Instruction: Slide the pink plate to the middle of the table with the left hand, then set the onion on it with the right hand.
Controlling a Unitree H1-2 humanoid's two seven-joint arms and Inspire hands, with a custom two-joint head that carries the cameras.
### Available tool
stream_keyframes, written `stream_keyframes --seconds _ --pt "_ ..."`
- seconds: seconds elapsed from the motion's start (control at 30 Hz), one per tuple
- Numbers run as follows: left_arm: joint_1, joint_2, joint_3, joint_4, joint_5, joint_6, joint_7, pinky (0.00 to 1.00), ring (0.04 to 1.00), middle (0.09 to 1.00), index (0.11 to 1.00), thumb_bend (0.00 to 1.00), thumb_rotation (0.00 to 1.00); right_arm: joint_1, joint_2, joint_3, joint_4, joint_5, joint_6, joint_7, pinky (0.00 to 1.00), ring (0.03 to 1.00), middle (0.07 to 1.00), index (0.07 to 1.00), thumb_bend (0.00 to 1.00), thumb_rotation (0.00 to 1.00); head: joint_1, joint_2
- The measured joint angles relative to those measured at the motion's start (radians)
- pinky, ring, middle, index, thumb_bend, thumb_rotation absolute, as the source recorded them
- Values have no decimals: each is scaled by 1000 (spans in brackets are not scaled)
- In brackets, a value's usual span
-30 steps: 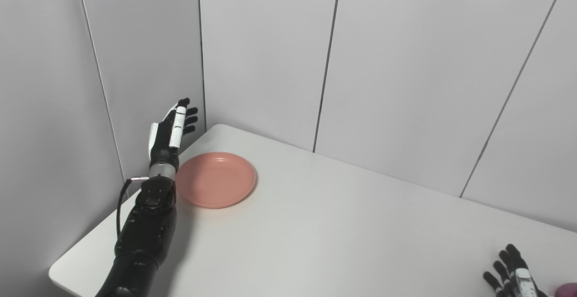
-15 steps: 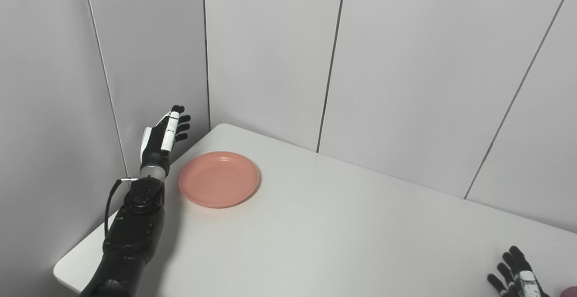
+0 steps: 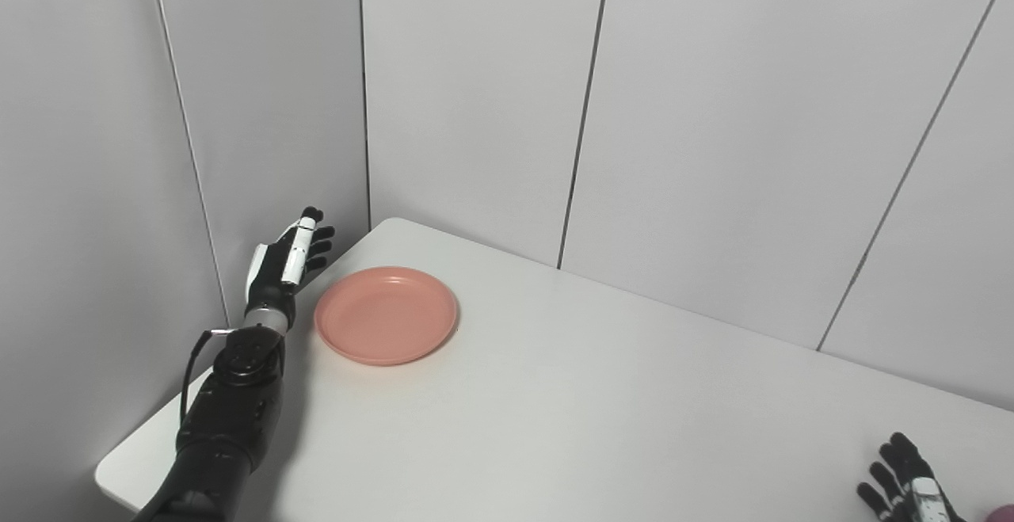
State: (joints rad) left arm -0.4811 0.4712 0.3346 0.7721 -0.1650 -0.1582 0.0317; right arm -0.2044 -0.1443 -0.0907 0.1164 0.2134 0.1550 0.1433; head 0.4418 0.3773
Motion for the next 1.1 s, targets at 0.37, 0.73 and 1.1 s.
stream_keyframes --seconds 0.37,0.73,1.1 --pt "-6 -11 -7 92 -4 -56 -12 795 799 795 827 637 1000 3 2 1 -8 -2 2 -4 987 967 955 959 463 800 -3 6" --pt "-13 -12 -27 115 -3 -86 -14 794 783 791 825 598 1000 11 1 2 -21 -3 10 -7 983 964 953 957 464 812 -5 9" --pt "-9 -43 -61 48 -2 -79 -38 808 809 802 834 596 1000 14 2 4 -33 -12 21 -12 964 956 947 952 483 795 -14 15"
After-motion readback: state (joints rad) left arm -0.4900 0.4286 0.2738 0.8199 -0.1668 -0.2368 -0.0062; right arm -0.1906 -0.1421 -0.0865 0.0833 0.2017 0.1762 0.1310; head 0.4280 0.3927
